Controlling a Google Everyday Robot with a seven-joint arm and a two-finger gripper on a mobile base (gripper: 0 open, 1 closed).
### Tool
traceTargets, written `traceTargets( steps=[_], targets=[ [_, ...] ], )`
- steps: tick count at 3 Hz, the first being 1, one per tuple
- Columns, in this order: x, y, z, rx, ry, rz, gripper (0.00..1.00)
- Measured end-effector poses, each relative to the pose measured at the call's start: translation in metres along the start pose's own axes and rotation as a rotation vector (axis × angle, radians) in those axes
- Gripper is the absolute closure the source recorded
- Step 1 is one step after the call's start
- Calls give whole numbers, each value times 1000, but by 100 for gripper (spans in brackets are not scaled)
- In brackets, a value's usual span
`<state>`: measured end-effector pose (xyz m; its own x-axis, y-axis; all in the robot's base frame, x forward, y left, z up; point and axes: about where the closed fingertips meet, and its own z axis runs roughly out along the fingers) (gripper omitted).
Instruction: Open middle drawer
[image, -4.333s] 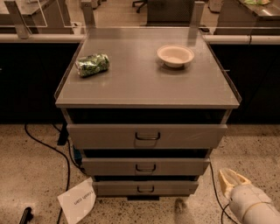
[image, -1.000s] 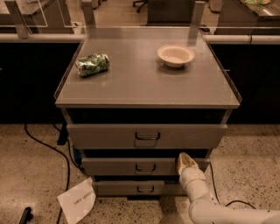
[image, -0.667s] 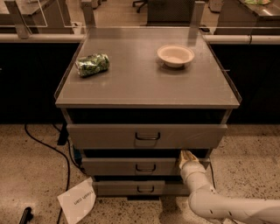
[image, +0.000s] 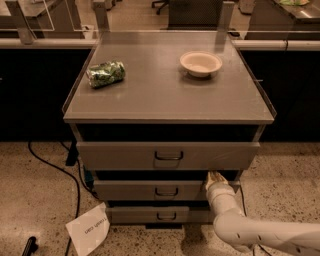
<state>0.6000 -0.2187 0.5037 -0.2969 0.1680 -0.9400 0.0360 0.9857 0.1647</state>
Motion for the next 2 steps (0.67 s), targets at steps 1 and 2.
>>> traceTargets(
  steps=[1, 2],
  targets=[
    [11, -22, 22, 84, 53, 60, 100],
    [24, -45, 38, 171, 132, 123, 100]
  ],
)
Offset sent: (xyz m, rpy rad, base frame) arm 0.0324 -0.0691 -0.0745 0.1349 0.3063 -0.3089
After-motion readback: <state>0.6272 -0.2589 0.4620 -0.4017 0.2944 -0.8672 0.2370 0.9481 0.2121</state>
